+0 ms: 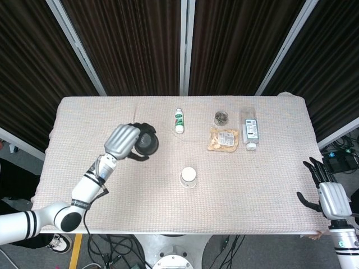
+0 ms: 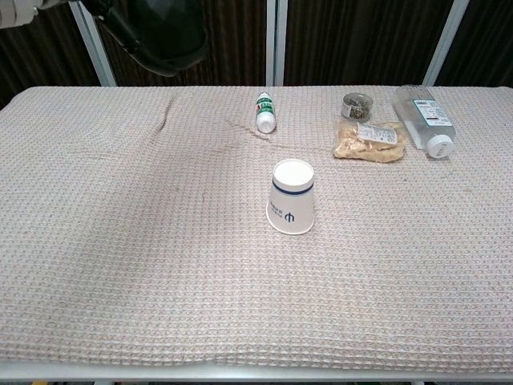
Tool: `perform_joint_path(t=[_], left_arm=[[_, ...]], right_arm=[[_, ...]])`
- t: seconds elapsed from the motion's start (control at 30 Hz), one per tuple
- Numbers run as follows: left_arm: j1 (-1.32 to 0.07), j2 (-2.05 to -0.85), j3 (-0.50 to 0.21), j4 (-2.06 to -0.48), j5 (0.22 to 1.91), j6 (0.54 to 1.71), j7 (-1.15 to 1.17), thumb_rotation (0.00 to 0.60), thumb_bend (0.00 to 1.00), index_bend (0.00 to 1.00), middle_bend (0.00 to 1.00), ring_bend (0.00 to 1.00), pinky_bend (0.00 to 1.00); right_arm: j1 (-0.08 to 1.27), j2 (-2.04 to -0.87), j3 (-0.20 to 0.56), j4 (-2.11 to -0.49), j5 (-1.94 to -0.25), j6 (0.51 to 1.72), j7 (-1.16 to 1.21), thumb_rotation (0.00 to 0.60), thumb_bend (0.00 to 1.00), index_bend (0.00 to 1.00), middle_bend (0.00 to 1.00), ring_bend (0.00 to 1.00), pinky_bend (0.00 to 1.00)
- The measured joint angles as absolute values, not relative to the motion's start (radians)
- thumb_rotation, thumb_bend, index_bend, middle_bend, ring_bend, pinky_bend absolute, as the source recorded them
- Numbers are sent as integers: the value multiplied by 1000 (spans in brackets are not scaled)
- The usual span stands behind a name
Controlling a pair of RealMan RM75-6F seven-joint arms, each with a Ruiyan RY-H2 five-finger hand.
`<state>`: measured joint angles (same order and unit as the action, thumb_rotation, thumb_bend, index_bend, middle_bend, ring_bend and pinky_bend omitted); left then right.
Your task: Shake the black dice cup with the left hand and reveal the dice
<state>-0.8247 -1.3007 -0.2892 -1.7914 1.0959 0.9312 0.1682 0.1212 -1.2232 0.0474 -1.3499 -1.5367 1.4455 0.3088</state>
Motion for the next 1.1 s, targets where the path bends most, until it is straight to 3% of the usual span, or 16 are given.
perform_joint_path(t=[0.2, 0.37, 0.5, 0.7, 0.8, 0.93, 1.1], left_arm=[[-799, -1292, -194, -1888, 1358, 870, 10, 600, 214, 334, 464, 379, 443], [-795, -1312, -171, -1833, 1446, 870, -75, 600, 214, 332, 463, 378, 444], [-809, -1339, -197, -1667, 1353, 853, -23, 600, 215, 331, 463, 378, 454], [-842, -1386, -266, -1322, 1031, 814, 58, 600, 214, 329, 463, 379, 452], [-844, -1390, -277, -1237, 926, 813, 74, 600, 213, 326, 461, 378, 451], [-834, -1382, -268, -1276, 936, 813, 62, 600, 212, 325, 460, 379, 451], [-812, -1363, -212, -1564, 1127, 799, 4, 600, 213, 325, 461, 378, 452]], right_arm=[[122, -1221, 50, -1356, -1532, 1443, 304, 600, 193, 85, 4, 0, 144], [123, -1221, 51, -1355, -1529, 1440, 306, 600, 194, 85, 4, 0, 144], [123, -1220, 52, -1354, -1528, 1441, 309, 600, 193, 84, 4, 0, 144], [120, -1218, 55, -1351, -1516, 1437, 315, 600, 193, 85, 4, 0, 144], [122, -1224, 51, -1347, -1519, 1429, 313, 600, 194, 85, 4, 0, 144], [124, -1231, 46, -1344, -1525, 1427, 308, 600, 193, 85, 4, 0, 144], [123, -1228, 50, -1345, -1522, 1433, 312, 600, 193, 85, 4, 0, 144]])
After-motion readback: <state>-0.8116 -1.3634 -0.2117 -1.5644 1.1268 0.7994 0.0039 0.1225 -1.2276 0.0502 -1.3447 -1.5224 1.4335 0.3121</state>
